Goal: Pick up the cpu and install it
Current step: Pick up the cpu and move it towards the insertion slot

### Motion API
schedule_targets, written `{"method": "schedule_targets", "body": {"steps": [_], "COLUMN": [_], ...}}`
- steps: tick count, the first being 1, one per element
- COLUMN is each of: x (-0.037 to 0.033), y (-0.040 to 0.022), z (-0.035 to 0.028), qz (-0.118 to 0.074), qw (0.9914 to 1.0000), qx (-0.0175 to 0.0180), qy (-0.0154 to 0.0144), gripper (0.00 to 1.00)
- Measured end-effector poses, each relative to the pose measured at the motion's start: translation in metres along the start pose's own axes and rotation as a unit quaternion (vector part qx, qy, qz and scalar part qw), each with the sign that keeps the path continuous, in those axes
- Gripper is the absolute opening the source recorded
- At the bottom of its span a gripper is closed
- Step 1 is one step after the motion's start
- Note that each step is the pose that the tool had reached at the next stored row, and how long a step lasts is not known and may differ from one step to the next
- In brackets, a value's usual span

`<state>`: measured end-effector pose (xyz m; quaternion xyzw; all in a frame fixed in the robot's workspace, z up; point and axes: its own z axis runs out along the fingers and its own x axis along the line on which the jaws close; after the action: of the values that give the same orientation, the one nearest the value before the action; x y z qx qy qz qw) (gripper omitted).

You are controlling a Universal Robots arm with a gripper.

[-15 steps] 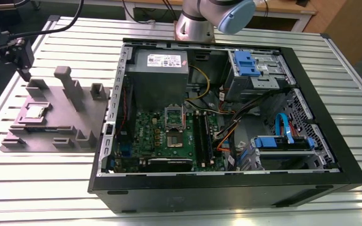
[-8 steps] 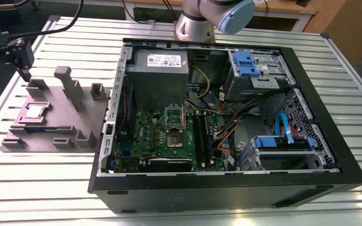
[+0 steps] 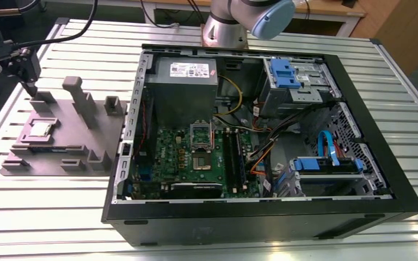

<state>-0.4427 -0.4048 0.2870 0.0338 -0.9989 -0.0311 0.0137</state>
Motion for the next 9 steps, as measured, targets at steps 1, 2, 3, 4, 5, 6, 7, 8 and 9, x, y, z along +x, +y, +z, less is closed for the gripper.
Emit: {"method": "schedule_targets", "body": {"steps": [1, 2, 3, 4, 5, 6, 7, 8, 9], "x": [0.0, 0.0, 0.0, 0.0, 0.0, 0.0, 0.0, 0.0, 0.0], "y": [0.0, 0.0, -0.0001, -0.0001, -0.0001, -0.0001, -0.0001, -0.0001, -0.0001], "z": [0.0002, 0.0004, 0.0007, 0.001, 0.0011, 0.0011, 0.0013, 0.0014, 0.0014], "qz": [0.0, 0.0, 0.0, 0.0, 0.0, 0.0, 0.0, 0.0, 0.0], "qw": [1.0, 1.0, 1.0, 1.0, 1.0, 1.0, 1.0, 1.0, 1.0], "qx": [0.0001, 0.0001, 0.0, 0.0, 0.0, 0.0, 0.0, 0.0, 0.0], "qy": [0.0001, 0.0002, 0.0001, 0.0, 0.0001, 0.0001, 0.0, 0.0, 0.0], "gripper": [0.65, 0.65, 0.65, 0.65, 0.65, 0.65, 0.65, 0.65, 0.65]}}
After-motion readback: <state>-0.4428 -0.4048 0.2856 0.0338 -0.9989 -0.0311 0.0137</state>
